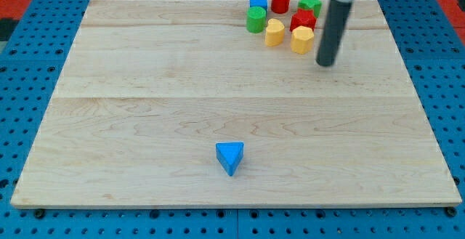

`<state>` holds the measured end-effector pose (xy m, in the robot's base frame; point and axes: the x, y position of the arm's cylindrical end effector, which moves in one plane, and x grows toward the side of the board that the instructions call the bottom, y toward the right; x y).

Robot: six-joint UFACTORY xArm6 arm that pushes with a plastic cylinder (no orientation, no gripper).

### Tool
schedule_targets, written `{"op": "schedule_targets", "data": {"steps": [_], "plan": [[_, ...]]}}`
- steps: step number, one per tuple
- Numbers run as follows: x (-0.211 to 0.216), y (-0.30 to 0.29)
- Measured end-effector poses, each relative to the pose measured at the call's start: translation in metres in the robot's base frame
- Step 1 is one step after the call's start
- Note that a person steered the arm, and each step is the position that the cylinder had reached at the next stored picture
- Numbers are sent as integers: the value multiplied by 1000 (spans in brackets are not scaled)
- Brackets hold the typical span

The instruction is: Push the blue triangle to the yellow heart

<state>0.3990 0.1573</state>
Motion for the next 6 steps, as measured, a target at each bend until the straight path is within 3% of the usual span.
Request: {"op": "schedule_targets", "data": {"steps": [3,4,5,6], "plan": [[175,-20],[211,-82],[211,-118],[172,-149]]}}
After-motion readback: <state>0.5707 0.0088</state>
